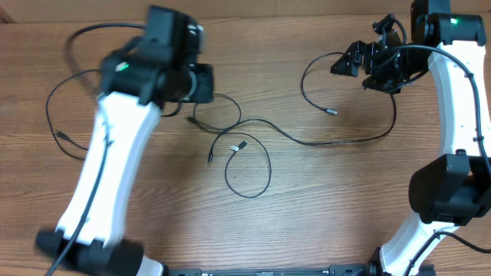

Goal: Untangle cables

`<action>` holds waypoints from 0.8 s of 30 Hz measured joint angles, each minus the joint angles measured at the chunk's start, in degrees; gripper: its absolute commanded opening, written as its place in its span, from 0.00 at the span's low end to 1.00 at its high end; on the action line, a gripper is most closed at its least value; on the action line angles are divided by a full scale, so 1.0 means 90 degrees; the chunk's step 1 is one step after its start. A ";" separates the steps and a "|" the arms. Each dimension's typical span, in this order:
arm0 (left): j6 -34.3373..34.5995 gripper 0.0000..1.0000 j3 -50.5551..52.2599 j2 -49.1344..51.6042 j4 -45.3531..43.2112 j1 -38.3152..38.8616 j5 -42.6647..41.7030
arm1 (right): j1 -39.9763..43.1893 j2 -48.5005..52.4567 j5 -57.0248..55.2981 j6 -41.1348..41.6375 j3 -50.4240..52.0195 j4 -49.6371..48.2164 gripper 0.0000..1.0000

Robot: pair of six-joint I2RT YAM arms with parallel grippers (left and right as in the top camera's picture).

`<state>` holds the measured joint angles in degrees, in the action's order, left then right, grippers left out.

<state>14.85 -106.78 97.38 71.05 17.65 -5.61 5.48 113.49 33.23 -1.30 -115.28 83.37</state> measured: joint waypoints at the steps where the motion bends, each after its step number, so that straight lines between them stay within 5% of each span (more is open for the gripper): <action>1: 0.0044 0.40 0.0015 0.0221 -0.0053 0.0097 -0.0005 | 0.0000 0.0002 -0.0002 -0.0002 0.0000 -0.0002 1.00; 7: 0.0891 0.57 0.0029 0.1532 -0.0379 0.1013 0.0163 | 0.0000 0.0002 -0.0075 0.0000 0.0000 0.0019 1.00; 13: 0.2514 0.63 0.0039 0.2557 -0.0231 0.1545 0.0250 | 0.0000 0.0002 -0.0182 0.0000 0.0000 0.0024 1.00; 20: 0.4007 0.60 0.0041 0.3225 -0.0277 0.1571 0.0328 | 0.0000 0.0002 -0.0238 -0.0002 0.0000 0.0022 1.00; 24: 0.4240 0.48 0.0041 0.3395 -0.0408 0.1581 0.0369 | 0.0000 0.0002 -0.0240 -0.0002 0.0000 0.0019 1.00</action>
<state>53.01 -106.41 127.94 67.37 31.88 -2.28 5.48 113.51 31.07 -1.32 -115.28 83.55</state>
